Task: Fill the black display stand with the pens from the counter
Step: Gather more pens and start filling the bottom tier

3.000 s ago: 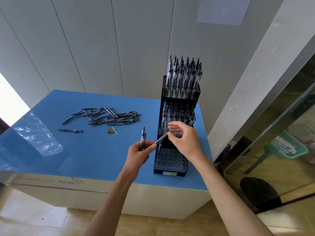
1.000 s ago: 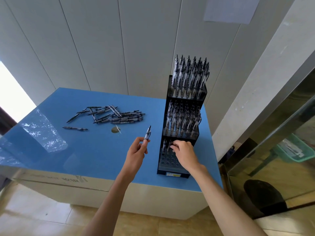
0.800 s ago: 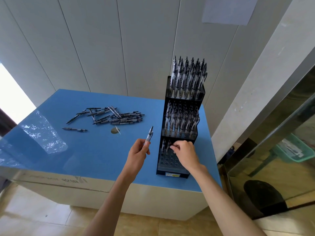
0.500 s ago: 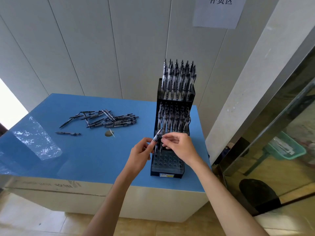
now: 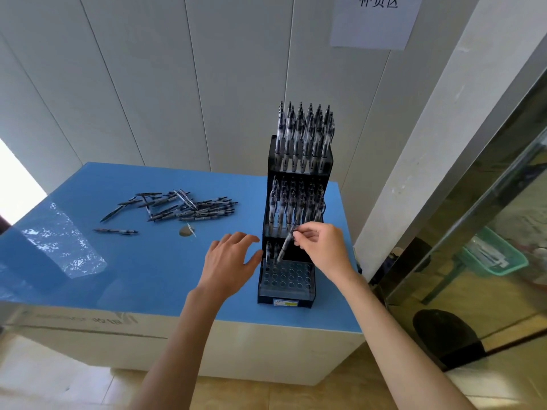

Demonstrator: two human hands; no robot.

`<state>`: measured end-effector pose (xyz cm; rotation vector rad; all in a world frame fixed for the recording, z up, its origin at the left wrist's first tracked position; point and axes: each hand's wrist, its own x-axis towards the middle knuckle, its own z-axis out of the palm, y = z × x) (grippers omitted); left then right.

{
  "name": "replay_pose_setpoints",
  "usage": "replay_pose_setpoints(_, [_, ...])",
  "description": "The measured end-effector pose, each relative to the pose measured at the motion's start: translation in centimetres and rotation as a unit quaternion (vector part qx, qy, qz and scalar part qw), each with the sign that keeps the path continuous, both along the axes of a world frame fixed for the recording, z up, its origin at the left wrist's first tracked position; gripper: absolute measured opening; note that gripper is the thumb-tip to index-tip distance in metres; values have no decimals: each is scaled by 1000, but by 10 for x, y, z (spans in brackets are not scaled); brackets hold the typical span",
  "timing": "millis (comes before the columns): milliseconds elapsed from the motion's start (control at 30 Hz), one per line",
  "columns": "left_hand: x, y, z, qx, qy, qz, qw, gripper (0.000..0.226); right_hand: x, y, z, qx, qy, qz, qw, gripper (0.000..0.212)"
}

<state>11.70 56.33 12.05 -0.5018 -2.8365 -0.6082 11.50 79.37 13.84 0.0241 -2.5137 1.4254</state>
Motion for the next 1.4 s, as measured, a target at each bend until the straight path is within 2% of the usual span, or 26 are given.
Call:
replay_pose_setpoints(133, [-2, -11, 0, -19, -13, 21, 1000, 42, -2, 1, -4, 91, 37, -17, 995, 8])
replay_pose_setpoints(433, [0, -16, 7, -8, -45, 32, 998, 42, -1, -6, -20, 136, 32, 3, 990, 8])
replay_pose_setpoints(967, [5, -16, 11, 4, -57, 43, 997, 41, 0, -7, -42, 162, -43, 20, 986, 16])
replay_pose_setpoints(1233, [12, -16, 16, 0, -49, 63, 997, 41, 2, -9, -19, 142, 9, 32, 989, 11])
replay_pose_setpoints(1400, [23, -21, 24, -14, -37, 91, 995, 49, 4, -23, 2, 138, 44, 79, 986, 18])
